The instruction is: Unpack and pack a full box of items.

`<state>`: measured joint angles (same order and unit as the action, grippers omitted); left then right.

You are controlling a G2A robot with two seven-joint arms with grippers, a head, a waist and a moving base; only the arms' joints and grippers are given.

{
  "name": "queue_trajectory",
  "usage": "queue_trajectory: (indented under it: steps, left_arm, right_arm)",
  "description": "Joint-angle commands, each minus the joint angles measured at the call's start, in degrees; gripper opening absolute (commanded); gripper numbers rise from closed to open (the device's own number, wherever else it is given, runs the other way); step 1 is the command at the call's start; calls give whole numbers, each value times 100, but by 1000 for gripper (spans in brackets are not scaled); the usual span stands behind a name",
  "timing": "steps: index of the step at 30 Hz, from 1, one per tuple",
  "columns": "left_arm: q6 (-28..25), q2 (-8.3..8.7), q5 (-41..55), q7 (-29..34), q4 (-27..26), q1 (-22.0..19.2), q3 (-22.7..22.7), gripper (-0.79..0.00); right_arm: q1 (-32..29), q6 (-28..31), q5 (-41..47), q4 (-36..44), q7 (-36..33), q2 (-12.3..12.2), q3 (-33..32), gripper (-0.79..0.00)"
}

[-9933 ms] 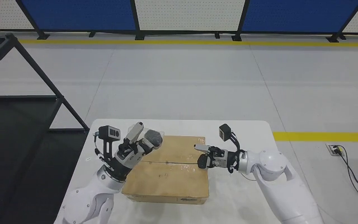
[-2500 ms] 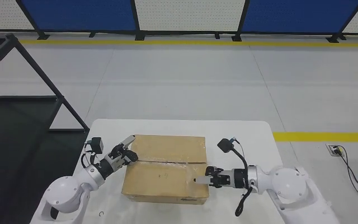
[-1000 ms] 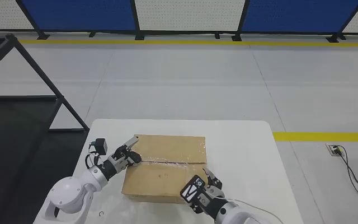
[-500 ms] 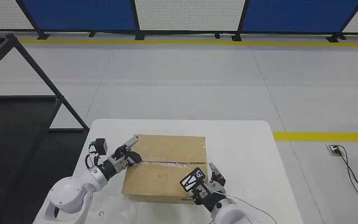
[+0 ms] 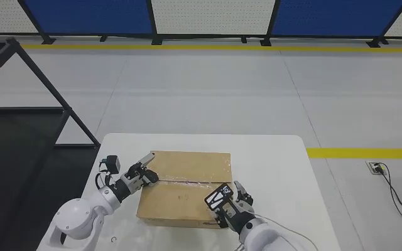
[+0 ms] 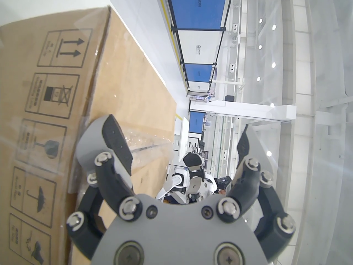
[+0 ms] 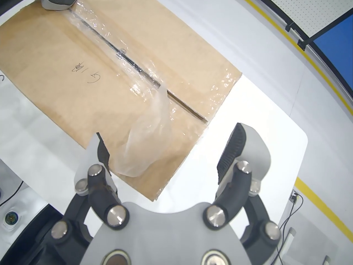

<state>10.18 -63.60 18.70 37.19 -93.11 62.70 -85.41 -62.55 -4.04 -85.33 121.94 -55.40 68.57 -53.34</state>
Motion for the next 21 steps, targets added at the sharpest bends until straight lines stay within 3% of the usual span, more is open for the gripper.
queue_trajectory:
  steps: [1, 6, 8, 10, 12, 21]
  left_arm:
    - [-6, 2, 8, 9, 7, -9, 7, 0]
    - [-12, 9, 19, 4, 23, -24, 21, 0]
    - [-8, 11, 25, 3, 33, -28, 26, 0]
    - [-7, 15, 29, 6, 45, -36, 28, 0]
    - [-12, 18, 33, 9, 56, -43, 30, 0]
    - [-11, 29, 49, 0, 84, -75, 56, 0]
  right_arm:
    - [-31, 35, -23, 14, -9, 7, -19, -785]
    - [-65, 349, -135, 54, -81, 28, 18, -785]
    - [-112, 451, -211, 110, -28, 32, 38, -554]
    - [-175, 556, -249, 144, 21, 35, 51, -551]
    - [-210, 644, -310, 160, 6, 40, 55, -453]
    - [-287, 798, -643, 163, -102, 96, 157, -397]
